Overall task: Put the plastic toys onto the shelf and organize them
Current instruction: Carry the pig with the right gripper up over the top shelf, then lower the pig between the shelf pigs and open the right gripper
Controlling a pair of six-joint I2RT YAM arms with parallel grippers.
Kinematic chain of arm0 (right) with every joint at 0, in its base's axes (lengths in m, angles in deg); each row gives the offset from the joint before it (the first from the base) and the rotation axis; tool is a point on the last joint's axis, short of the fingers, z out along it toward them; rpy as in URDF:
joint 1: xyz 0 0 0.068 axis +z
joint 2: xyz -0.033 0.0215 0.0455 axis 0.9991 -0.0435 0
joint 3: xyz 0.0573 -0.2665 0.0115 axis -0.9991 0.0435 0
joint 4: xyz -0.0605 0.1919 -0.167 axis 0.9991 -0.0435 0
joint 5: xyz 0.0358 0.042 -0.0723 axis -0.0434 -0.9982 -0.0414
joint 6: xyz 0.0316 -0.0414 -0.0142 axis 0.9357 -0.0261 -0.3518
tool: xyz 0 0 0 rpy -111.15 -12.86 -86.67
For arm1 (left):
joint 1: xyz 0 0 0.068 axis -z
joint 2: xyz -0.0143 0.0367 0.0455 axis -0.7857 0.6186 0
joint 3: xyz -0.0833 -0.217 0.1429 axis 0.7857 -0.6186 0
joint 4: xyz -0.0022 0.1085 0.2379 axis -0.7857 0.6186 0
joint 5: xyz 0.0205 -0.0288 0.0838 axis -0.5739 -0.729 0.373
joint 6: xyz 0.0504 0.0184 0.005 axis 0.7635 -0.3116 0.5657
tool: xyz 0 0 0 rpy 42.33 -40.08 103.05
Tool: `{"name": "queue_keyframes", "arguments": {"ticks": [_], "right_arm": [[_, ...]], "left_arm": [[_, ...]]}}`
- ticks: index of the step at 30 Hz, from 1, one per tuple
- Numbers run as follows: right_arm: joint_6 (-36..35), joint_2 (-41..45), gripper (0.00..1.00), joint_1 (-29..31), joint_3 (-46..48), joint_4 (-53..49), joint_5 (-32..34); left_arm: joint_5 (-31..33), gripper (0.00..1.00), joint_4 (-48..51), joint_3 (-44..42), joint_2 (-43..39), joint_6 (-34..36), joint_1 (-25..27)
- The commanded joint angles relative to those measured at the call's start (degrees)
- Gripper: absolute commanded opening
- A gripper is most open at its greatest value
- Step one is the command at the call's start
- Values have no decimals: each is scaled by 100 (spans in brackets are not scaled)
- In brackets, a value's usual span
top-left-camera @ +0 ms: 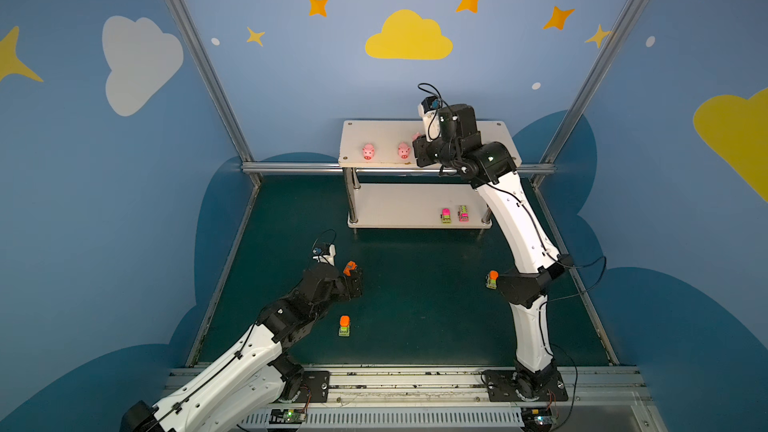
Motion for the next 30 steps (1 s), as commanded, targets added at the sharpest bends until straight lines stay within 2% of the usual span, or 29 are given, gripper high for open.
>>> {"name": "queue_keyframes", "arguments": {"ticks": [1,12,30], "right_arm": [[68,-131,22,-76,-162,-64,14],[211,-241,22,-123,-153,-191,-39],[262,-303,29,-137,-136,-192,-16]], "left_arm": [[15,100,-137,183,19,77,-30],[-11,100,-157,143,14,73,-66],[-20,100,-124,86,-37,40,-100]]}}
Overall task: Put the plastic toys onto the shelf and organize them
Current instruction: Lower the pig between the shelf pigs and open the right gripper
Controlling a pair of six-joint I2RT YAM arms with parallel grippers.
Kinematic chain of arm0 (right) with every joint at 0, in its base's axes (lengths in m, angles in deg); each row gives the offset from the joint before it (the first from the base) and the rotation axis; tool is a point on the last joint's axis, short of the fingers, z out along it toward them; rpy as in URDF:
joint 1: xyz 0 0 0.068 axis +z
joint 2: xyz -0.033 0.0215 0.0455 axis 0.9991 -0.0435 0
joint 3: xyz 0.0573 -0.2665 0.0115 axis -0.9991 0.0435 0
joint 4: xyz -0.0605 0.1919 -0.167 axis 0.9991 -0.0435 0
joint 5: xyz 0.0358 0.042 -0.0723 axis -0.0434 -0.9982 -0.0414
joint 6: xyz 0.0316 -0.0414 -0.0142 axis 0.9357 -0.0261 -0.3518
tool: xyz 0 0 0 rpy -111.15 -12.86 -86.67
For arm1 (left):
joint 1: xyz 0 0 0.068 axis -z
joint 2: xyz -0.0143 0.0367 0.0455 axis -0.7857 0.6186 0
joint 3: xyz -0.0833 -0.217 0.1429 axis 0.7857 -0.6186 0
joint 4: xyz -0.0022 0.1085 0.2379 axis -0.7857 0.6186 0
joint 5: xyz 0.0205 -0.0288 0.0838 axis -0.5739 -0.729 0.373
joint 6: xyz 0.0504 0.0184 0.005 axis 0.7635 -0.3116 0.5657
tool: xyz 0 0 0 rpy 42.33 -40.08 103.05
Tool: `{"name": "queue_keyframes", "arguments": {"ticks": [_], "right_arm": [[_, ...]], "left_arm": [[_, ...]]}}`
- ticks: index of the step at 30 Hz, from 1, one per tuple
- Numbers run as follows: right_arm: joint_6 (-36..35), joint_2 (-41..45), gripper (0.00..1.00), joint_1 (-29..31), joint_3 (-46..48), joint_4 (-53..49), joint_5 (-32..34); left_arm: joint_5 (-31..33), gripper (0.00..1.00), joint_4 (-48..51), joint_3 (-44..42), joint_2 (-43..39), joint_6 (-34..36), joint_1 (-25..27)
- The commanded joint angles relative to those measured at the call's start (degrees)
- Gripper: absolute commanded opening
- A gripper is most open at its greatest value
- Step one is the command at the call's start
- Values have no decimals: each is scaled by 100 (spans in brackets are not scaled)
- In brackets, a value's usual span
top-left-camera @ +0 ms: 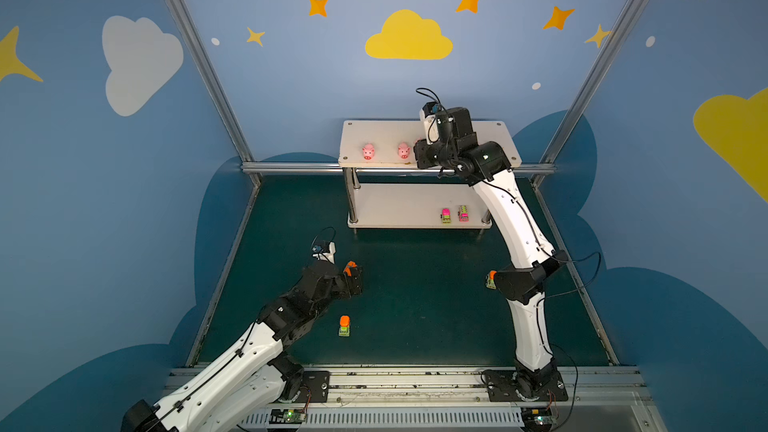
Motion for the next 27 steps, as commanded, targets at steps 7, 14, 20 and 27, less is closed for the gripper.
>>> {"name": "queue_keyframes", "arguments": {"ticks": [7,14,20,27], "right_arm": [[67,-117,24,-31,-136,-34,21],[101,73,22,-5,-136,-43,-19],[106,217,22,38,-136,-148,-19],[78,408,23,135,-26,-210,53]], "left_arm": [[19,100,-25,49,-76,23,-33],[35,100,-1,67,-121,23,-28],[11,100,-2,40,-160,-28,-30],[-34,100,7,-12,-286,-95,-33]]}}
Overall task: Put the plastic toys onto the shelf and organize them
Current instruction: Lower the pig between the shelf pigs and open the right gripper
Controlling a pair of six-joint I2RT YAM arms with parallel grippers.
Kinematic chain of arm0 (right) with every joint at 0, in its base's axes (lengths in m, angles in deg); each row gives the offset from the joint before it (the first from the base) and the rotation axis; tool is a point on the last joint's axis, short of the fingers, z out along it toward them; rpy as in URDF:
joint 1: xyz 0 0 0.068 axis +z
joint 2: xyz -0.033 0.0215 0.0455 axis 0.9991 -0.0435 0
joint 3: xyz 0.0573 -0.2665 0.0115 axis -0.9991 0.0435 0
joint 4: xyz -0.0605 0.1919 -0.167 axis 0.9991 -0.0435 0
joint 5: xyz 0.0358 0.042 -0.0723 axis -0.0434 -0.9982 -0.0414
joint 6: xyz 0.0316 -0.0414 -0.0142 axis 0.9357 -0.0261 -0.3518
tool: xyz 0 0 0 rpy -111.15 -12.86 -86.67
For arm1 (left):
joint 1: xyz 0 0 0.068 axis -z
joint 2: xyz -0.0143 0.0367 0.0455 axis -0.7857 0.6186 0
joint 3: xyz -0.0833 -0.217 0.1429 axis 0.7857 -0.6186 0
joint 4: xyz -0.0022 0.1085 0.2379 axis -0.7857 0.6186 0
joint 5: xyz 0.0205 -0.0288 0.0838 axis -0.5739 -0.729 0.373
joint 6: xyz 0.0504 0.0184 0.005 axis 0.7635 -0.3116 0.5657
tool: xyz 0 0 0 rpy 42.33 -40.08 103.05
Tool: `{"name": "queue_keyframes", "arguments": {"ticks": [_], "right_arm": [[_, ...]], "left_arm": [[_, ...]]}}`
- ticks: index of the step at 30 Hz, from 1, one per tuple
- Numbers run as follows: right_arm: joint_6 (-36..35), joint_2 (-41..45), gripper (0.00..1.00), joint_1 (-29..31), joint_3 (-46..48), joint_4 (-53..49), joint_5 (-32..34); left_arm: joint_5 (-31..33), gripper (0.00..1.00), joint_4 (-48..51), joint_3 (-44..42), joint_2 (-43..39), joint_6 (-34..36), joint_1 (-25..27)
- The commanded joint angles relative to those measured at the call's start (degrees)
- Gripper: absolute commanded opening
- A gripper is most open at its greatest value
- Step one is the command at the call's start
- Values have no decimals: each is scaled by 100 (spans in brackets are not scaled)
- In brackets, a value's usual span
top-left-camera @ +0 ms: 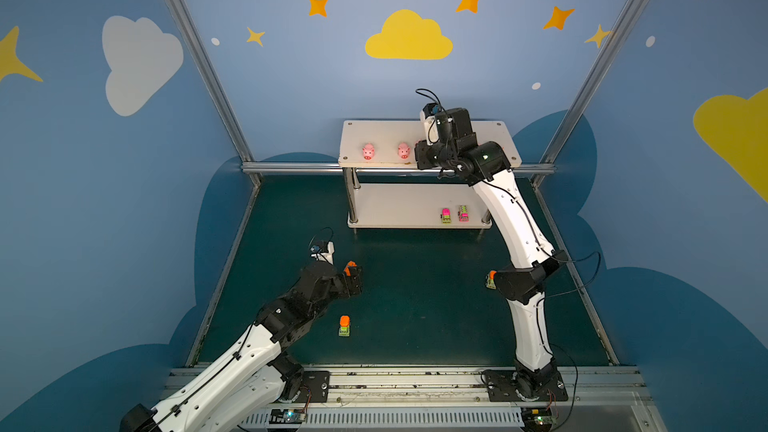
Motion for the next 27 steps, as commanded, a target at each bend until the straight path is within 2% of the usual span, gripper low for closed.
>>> {"name": "queue_keyframes", "arguments": {"ticks": [1,11,27], "right_arm": [[-1,387,23,76,-17,-78,54],[82,400,23,94,-15,-308,66],[203,68,23,-63,-6,-238,-63]], "left_arm": [[-22,100,6,-28,-125,-63,-20],[111,100,220,-89,-525,-79,-25],[206,100,237,-83,-470,-28,-31]]}}
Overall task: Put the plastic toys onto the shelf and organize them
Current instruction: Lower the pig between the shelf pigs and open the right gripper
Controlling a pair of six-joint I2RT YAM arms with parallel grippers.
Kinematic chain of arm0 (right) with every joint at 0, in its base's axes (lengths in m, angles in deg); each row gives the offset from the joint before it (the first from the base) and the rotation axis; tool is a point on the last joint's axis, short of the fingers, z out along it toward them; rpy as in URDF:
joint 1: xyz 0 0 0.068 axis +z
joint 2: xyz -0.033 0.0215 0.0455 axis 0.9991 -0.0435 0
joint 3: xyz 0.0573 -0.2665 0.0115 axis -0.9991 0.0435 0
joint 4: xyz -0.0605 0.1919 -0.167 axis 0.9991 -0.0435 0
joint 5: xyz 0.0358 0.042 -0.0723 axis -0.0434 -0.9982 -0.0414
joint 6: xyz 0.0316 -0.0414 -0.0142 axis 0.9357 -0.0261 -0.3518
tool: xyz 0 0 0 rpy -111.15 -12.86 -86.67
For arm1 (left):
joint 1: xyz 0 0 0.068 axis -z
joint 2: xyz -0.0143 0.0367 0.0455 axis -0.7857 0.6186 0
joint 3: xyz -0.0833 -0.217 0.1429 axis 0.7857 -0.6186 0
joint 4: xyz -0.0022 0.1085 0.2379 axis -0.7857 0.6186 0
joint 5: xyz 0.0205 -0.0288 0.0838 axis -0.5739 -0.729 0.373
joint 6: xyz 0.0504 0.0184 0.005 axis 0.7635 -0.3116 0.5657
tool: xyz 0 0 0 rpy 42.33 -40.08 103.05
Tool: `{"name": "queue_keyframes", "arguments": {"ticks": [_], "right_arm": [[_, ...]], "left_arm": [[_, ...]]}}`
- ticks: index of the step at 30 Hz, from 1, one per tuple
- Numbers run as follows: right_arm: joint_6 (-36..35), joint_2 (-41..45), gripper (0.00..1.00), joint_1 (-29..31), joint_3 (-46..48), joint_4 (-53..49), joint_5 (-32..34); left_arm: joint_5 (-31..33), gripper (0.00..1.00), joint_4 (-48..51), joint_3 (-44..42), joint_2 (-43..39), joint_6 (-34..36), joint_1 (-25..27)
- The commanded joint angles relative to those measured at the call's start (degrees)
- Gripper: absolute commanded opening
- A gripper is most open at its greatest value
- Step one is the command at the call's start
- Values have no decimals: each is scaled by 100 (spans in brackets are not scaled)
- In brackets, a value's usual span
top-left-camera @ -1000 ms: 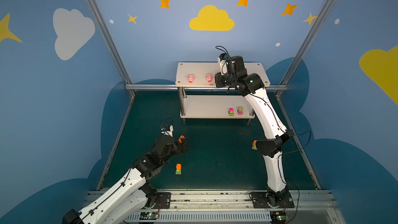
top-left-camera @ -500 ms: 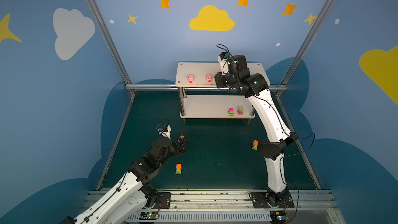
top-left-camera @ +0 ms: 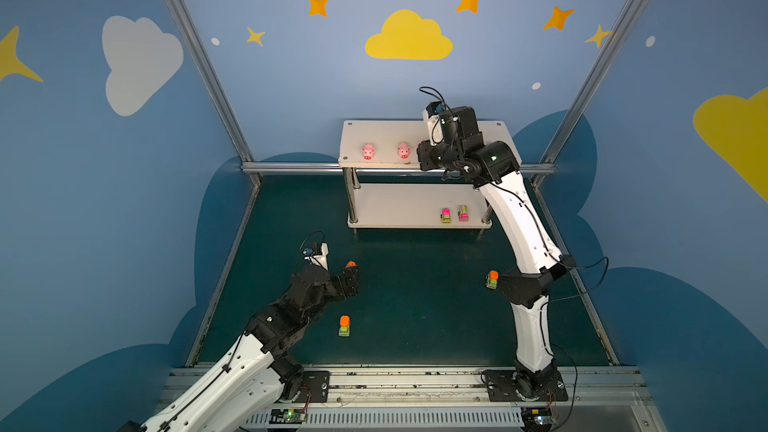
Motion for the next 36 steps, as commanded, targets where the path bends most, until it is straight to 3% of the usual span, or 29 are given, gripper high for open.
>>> {"name": "queue_keyframes", "arguments": {"ticks": [1,13,20,36], "right_arm": [[96,-168,23,-46,-8,36,-85],[132,-356,24,-105,-10,264,-266],[170,-378,34,-117,-8,276,-285],[193,-284,42,-73,-8,284,-302]], "left_arm": [[130,100,52,-39,-2,47,-17],[141,100,52,0,105,84,-30],[147,100,104,12,87,84,-41],[121,100,137,-14,-7,44,-36]]}}
